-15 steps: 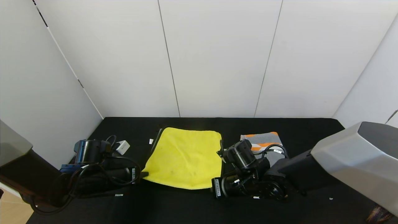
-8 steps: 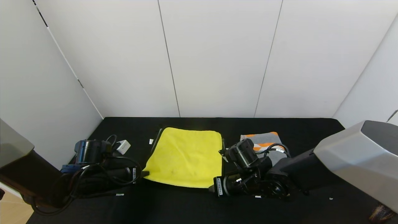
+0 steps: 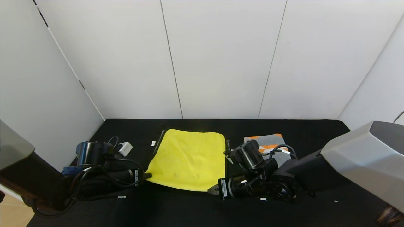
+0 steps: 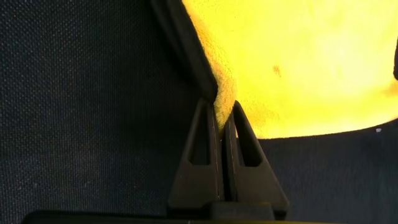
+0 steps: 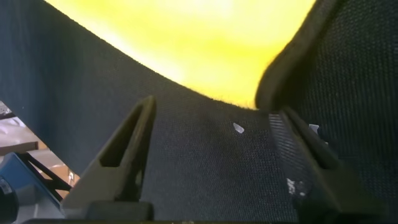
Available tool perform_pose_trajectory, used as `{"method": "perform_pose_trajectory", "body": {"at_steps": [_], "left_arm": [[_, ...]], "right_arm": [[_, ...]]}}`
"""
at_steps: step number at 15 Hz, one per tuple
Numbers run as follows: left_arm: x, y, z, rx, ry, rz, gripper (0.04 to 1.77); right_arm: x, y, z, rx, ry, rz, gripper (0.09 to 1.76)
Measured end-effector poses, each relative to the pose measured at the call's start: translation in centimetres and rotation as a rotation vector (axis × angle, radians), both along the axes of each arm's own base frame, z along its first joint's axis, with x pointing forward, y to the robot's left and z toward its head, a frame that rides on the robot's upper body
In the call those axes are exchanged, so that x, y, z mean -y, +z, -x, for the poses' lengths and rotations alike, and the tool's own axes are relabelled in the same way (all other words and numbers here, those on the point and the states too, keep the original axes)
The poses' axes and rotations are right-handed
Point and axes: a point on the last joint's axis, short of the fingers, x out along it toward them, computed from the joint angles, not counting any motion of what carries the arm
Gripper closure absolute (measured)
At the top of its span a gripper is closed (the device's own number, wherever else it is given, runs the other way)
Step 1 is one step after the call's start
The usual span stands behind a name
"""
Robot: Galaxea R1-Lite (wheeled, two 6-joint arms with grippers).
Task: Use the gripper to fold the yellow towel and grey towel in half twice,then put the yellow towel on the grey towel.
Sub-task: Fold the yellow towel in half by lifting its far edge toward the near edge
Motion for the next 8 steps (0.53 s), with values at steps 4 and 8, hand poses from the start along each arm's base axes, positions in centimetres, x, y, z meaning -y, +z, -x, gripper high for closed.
{"method": "perform_pose_trajectory", "body": {"at_steps": [4,8], "left_arm": [[0.01,0.01,-0.01,0.001,0.0,0.0,1.68],[0.0,0.01,-0.01,0.001,0.0,0.0,1.68]], "right_arm": [[0.11,-0.03,-0.1,-0.004,-0.006,-0.002,0.37],[-0.26,-0.03,-0.18,0.002,-0.001,-0.008,0.28]]}}
